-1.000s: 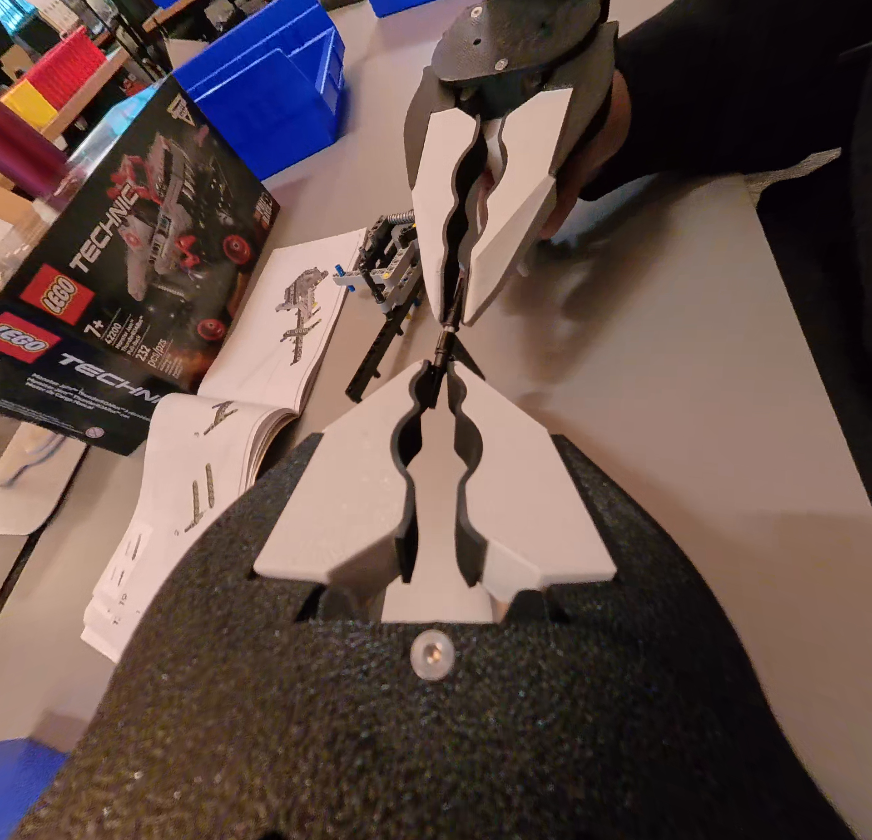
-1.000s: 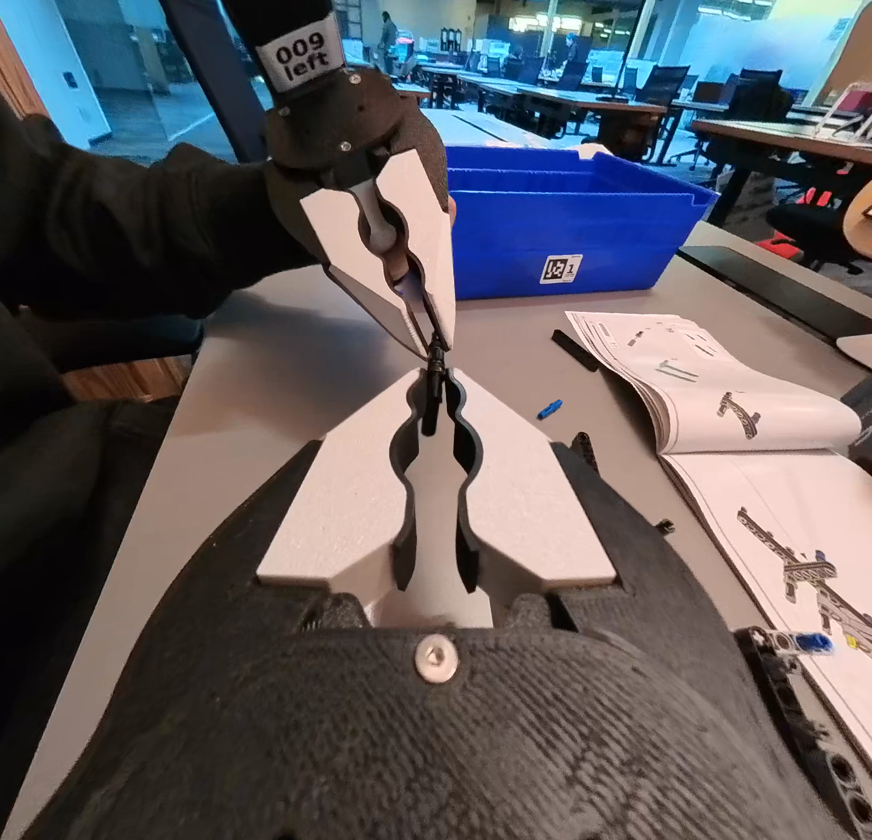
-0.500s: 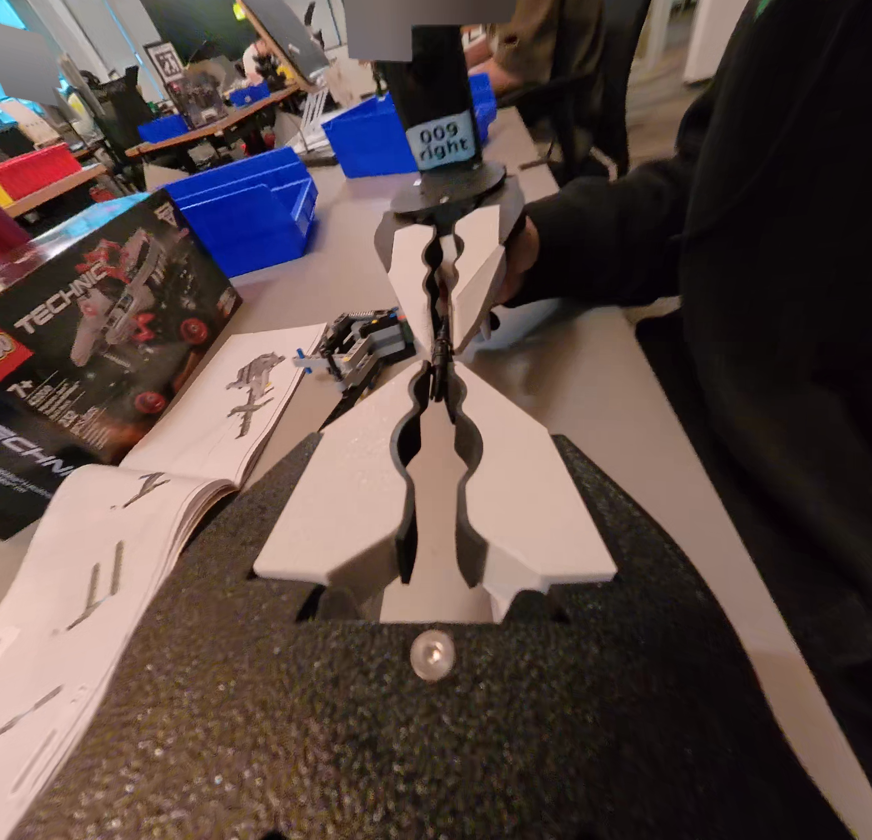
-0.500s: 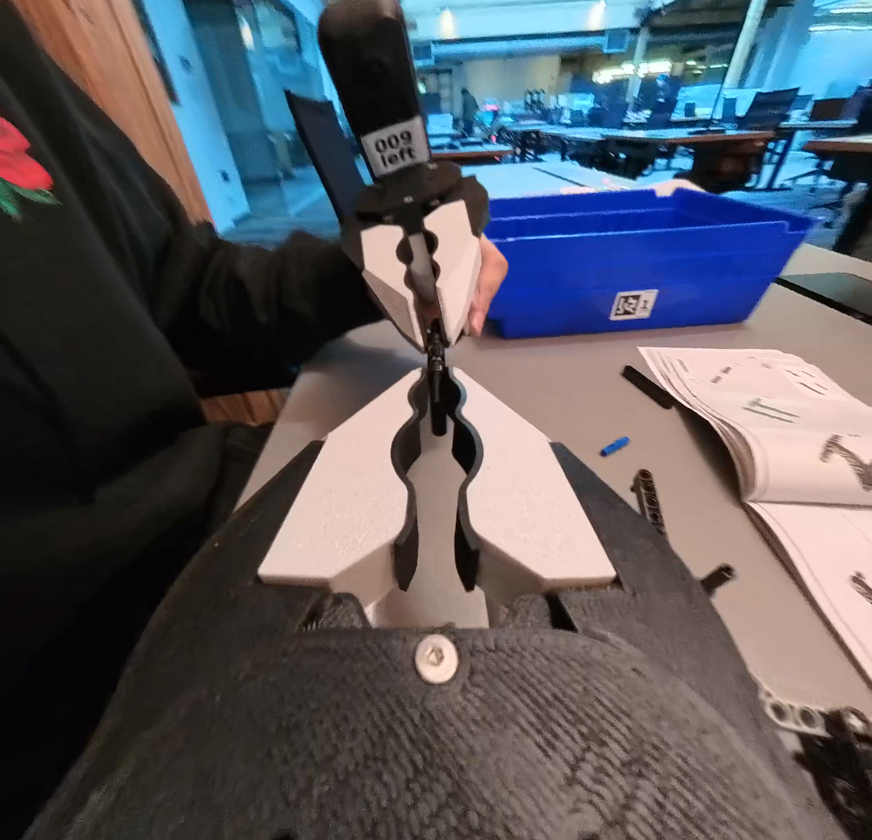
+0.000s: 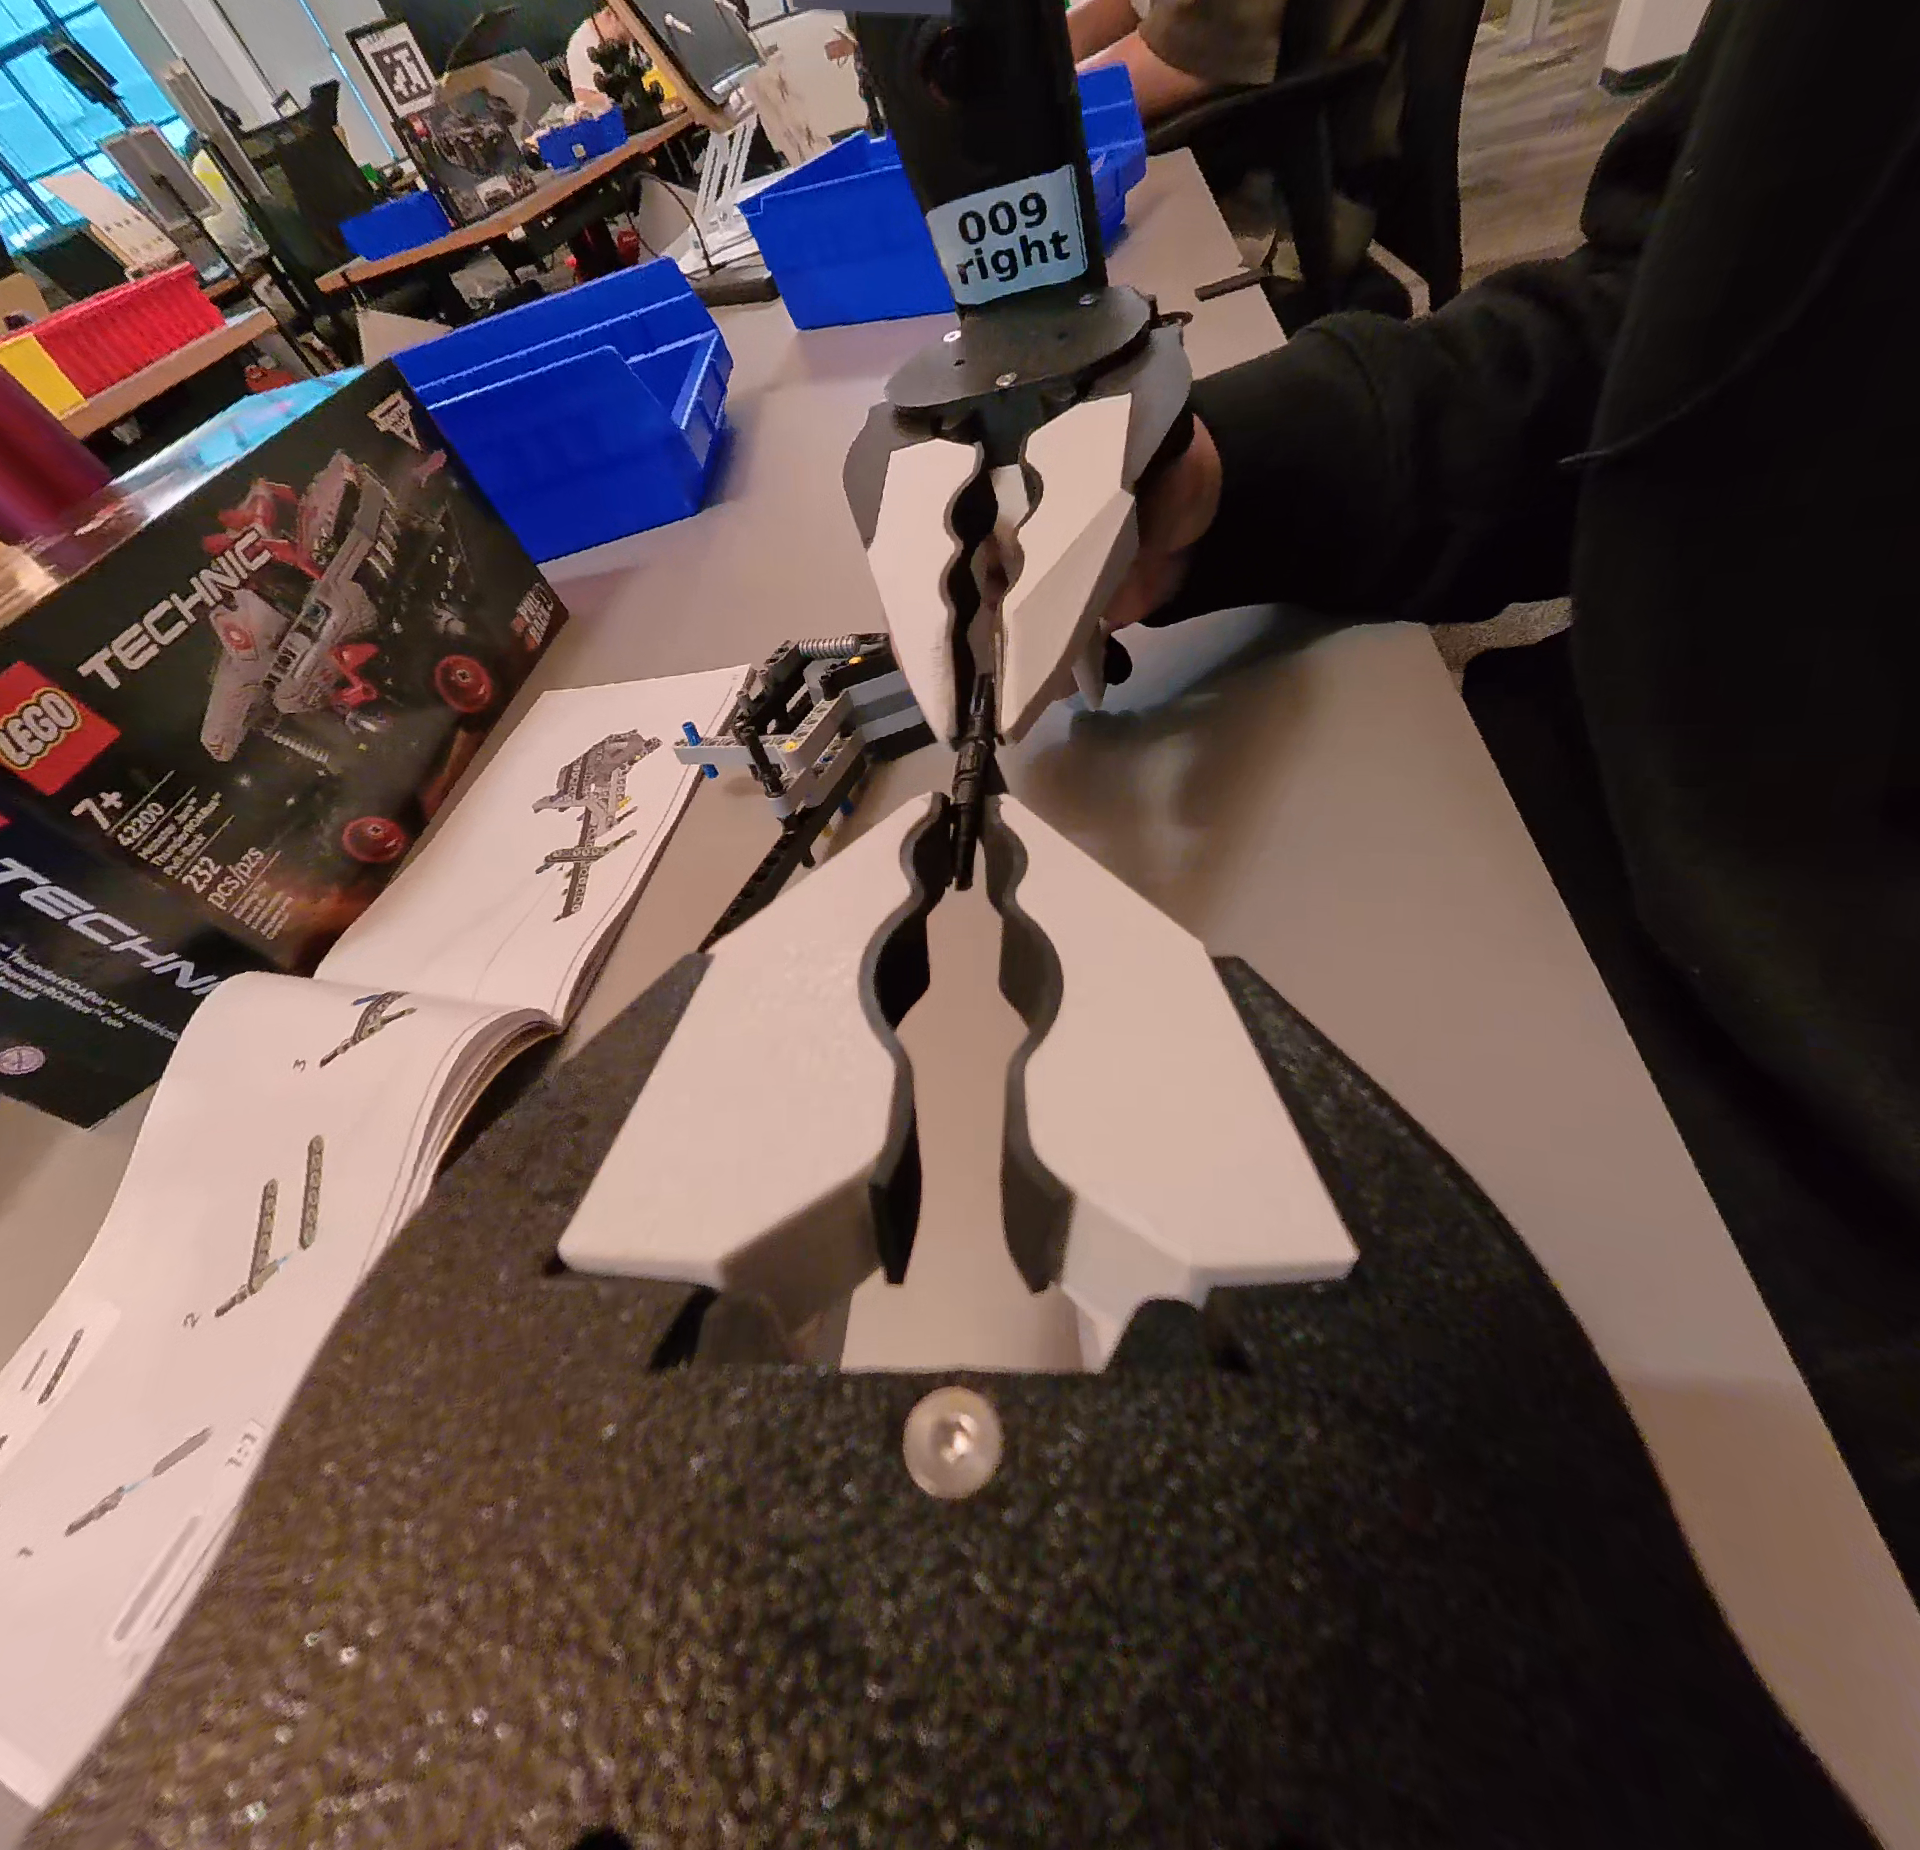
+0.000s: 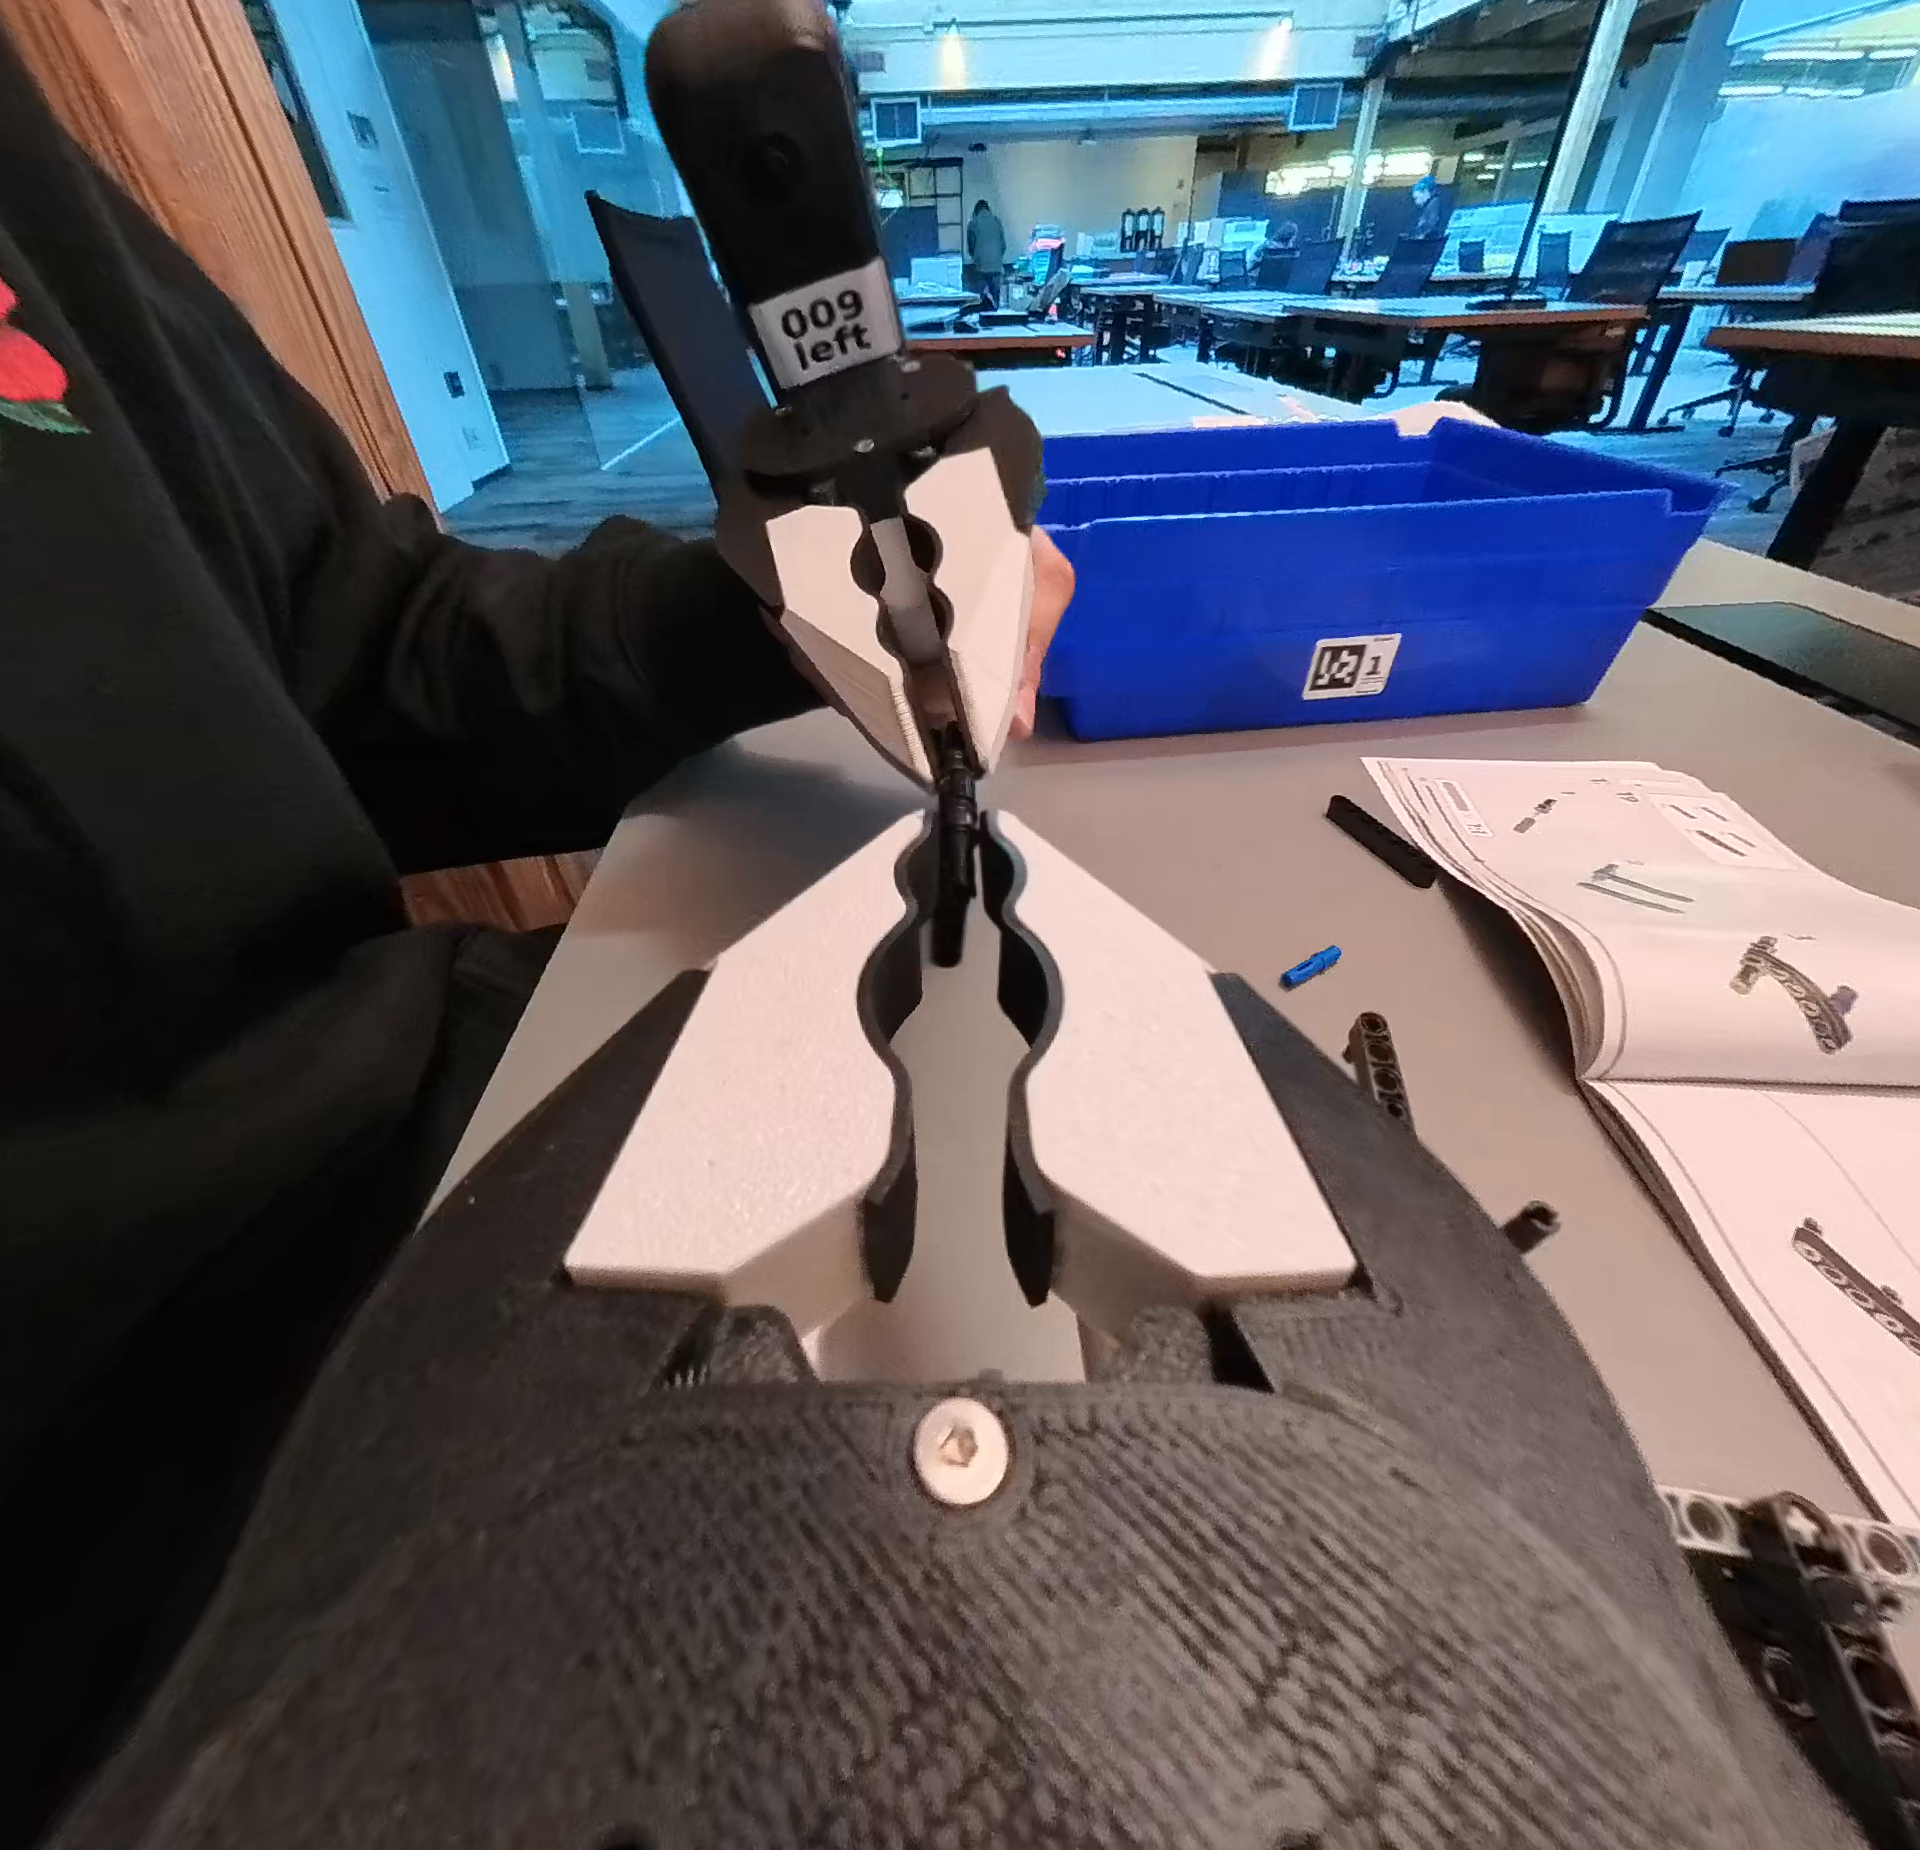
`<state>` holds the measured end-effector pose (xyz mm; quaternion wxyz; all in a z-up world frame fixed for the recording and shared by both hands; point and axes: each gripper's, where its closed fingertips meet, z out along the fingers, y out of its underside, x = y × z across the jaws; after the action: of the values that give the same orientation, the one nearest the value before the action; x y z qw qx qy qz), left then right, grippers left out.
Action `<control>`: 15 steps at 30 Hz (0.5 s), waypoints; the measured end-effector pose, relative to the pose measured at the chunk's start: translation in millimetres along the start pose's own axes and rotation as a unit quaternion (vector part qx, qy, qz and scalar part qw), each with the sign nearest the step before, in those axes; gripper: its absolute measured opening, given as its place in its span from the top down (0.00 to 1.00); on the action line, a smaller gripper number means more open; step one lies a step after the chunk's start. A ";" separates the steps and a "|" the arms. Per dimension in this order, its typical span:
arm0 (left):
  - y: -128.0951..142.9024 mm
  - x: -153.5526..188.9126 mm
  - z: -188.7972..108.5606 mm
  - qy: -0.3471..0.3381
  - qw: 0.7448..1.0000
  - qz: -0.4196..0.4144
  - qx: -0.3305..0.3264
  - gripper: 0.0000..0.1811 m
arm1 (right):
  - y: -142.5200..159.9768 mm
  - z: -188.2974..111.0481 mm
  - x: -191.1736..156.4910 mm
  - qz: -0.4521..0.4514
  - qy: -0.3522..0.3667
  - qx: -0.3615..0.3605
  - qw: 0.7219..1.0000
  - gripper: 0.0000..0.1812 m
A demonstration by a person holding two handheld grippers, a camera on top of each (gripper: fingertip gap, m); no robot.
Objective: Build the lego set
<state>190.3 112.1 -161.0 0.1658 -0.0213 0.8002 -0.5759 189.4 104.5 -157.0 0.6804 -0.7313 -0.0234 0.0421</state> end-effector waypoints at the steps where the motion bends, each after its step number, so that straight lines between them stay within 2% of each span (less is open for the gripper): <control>1: 1.1 0.7 0.6 0.001 1.000 0.000 0.000 0.98 | 1.9 0.8 -0.2 -0.005 0.001 -0.005 1.000 0.97; 10: 5.5 9.1 3.9 0.011 1.000 -0.012 0.013 0.98 | 15.7 1.2 -5.2 -0.023 -0.016 -0.048 0.998 0.98; 13: 24.5 10.4 7.3 0.006 0.999 0.013 -0.048 0.98 | 19.6 4.1 -5.2 -0.030 -0.014 -0.062 0.998 0.98; 15: 29.5 19.5 15.9 0.025 0.998 0.012 -0.051 0.98 | 12.4 10.7 -10.4 -0.007 -0.029 -0.038 0.999 0.98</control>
<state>181.0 103.1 -197.5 0.1516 -0.0063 0.8326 -0.5327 177.8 113.3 -169.7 0.6515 -0.7548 -0.0497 0.0574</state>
